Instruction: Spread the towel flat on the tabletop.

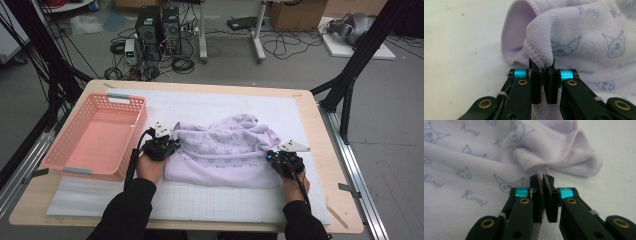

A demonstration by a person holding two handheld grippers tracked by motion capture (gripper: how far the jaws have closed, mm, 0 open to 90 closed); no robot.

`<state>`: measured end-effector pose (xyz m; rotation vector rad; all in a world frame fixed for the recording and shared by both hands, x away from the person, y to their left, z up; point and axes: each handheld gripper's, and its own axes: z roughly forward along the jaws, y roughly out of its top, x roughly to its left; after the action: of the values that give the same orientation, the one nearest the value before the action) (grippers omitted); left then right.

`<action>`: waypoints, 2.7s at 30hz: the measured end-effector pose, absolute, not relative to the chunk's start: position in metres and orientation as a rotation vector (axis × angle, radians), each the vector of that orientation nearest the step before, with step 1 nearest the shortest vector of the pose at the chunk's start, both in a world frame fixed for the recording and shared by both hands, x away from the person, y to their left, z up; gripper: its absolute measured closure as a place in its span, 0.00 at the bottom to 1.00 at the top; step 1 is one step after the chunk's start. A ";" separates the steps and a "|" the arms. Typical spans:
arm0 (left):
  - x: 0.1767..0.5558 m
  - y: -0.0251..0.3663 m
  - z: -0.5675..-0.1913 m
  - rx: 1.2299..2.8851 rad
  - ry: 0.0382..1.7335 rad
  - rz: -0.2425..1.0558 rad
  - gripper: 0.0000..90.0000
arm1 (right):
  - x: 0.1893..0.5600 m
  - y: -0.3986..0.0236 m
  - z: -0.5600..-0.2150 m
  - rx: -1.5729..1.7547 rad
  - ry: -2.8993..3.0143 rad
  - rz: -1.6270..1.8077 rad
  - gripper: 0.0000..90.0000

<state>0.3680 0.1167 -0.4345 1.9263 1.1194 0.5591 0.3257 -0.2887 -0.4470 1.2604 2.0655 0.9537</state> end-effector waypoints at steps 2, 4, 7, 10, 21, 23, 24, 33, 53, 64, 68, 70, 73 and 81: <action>0.376 0.114 -0.435 1.937 1.126 0.587 0.95 | 0.330 -0.286 -0.447 1.258 2.044 0.918 0.96; 0.380 0.114 -0.439 1.905 1.133 0.629 0.94 | 0.334 -0.286 -0.447 1.263 2.024 0.885 0.96; 0.382 0.113 -0.445 1.932 1.143 0.647 0.93 | 0.336 -0.284 -0.448 1.280 2.000 0.853 0.95; 0.378 0.114 -0.441 1.919 1.178 0.602 0.77 | 0.332 -0.282 -0.447 1.281 1.986 0.841 0.81; 0.326 0.128 -0.427 1.924 1.125 0.493 0.49 | 0.290 -0.306 -0.434 1.264 2.064 0.983 0.57; 0.318 0.129 -0.430 1.940 1.099 0.485 0.48 | 0.282 -0.308 -0.435 1.266 2.089 0.975 0.54; 0.315 0.129 -0.432 1.951 1.092 0.474 0.48 | 0.279 -0.310 -0.436 1.263 2.098 0.976 0.54; 0.305 0.134 -0.447 1.986 1.074 0.407 0.40 | 0.267 -0.310 -0.447 1.225 2.192 0.925 0.49; 0.283 0.137 -0.452 2.004 1.022 0.421 0.90 | 0.262 -0.312 -0.448 1.246 2.238 1.012 0.64; 0.279 0.139 -0.451 1.972 1.052 0.358 0.96 | 0.261 -0.310 -0.447 1.290 2.280 1.077 0.95; 0.271 0.146 -0.450 1.977 1.056 0.303 0.96 | 0.258 -0.312 -0.445 1.292 2.310 1.071 0.95; 0.267 0.149 -0.448 1.969 1.058 0.263 0.96 | 0.254 -0.311 -0.443 1.265 2.329 1.045 0.95; 0.261 0.153 -0.444 1.961 1.045 0.238 0.96 | 0.244 -0.310 -0.441 1.255 2.359 1.018 0.95; 0.236 0.162 -0.437 1.978 0.999 0.180 0.96 | 0.214 -0.316 -0.435 1.233 2.400 1.022 0.96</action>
<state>0.2359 0.1623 -0.4372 1.9776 0.9988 0.1804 0.2140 -0.3160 -0.4353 1.2335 2.4000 1.0220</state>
